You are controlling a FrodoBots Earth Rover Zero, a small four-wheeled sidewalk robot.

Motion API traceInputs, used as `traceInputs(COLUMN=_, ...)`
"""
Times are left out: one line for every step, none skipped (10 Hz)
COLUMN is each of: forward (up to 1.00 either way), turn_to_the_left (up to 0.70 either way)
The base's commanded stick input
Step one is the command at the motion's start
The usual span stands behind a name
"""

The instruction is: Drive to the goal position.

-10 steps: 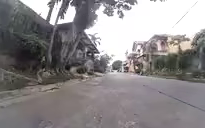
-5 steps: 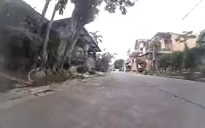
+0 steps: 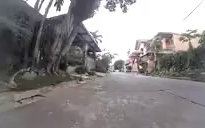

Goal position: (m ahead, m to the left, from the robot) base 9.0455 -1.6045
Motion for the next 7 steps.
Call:
traceInputs(forward=1.0, turn_to_the_left=-0.12)
traceInputs(forward=1.0, turn_to_the_left=-0.31)
traceInputs(forward=1.0, turn_to_the_left=-0.13)
traceInputs(forward=1.0, turn_to_the_left=0.0)
traceInputs(forward=1.0, turn_to_the_left=0.0)
traceInputs(forward=1.0, turn_to_the_left=0.0)
traceInputs(forward=1.0, turn_to_the_left=-0.2)
